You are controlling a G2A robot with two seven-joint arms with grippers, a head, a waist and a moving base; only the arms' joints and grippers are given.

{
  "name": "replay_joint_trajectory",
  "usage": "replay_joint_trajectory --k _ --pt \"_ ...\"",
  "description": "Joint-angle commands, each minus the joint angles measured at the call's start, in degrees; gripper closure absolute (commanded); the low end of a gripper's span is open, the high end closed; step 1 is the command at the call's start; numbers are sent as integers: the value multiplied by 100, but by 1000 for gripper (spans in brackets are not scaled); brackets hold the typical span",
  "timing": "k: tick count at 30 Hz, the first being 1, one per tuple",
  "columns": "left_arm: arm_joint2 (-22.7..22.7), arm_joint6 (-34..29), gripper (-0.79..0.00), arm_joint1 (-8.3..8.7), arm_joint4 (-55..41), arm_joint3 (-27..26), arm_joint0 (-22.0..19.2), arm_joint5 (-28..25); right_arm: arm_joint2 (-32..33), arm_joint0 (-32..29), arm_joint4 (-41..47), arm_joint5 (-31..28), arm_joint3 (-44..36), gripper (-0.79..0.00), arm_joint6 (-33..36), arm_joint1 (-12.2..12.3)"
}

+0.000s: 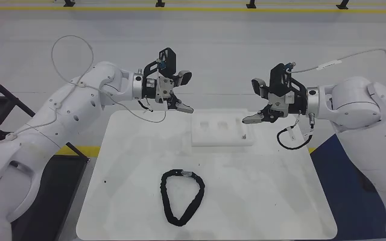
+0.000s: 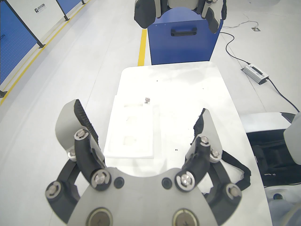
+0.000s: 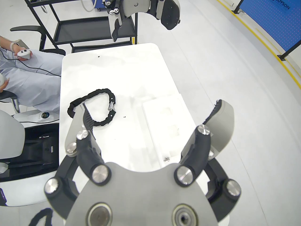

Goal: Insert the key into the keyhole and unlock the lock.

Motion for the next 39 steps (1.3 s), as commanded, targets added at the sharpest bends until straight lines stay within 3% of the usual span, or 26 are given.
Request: replay_joint_trajectory --k 1,27,39 --pt "0 0 -784 0 0 0 0 0 0 0 0 0 0 -785 0 0" --pt "0 0 -784 0 0 0 0 0 0 0 0 0 0 -784 0 0" --pt "0 0 -785 0 -1 0 0 0 -403 -242 -194 341 621 -785 42 -76"
